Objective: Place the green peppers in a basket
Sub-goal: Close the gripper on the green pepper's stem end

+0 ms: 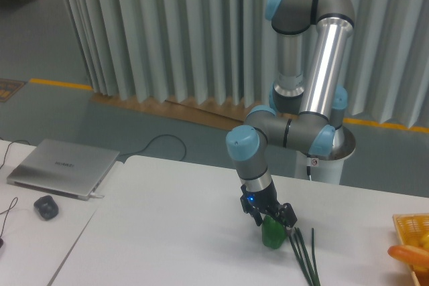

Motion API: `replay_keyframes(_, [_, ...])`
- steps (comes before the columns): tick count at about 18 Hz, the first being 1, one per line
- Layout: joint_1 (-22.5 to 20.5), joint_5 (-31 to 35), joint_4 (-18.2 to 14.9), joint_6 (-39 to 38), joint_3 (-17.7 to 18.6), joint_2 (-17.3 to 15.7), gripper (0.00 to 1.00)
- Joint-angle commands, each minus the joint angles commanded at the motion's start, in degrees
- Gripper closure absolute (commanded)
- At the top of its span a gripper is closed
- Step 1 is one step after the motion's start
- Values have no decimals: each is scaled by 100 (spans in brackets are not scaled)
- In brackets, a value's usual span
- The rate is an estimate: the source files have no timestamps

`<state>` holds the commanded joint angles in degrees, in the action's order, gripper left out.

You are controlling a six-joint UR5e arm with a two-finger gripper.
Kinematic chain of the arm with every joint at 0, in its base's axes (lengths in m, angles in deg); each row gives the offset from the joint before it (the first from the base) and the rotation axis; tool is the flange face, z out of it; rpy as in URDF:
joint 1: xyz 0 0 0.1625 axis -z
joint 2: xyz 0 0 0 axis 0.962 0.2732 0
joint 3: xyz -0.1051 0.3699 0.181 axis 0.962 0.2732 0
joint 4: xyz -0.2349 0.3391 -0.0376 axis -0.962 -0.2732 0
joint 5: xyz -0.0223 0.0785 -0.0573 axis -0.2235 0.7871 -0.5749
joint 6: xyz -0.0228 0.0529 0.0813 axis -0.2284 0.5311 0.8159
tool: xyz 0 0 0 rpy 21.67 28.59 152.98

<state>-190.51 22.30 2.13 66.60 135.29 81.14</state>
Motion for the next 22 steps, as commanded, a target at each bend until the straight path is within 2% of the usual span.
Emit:
replay_keyframes(8, [9, 123, 36, 0, 35, 158, 0])
replay_keyframes(10, [26, 158, 166, 0, 70, 255, 0])
replay_keyframes(12, [35, 158, 317, 0, 123, 246, 0])
replay_keyframes(18, [70, 220, 211, 114, 79, 176, 0])
replay_keyframes(20, [202, 229, 238, -174, 53, 167, 0])
replay_keyframes(22, [220, 220, 220, -281, 18, 53, 5])
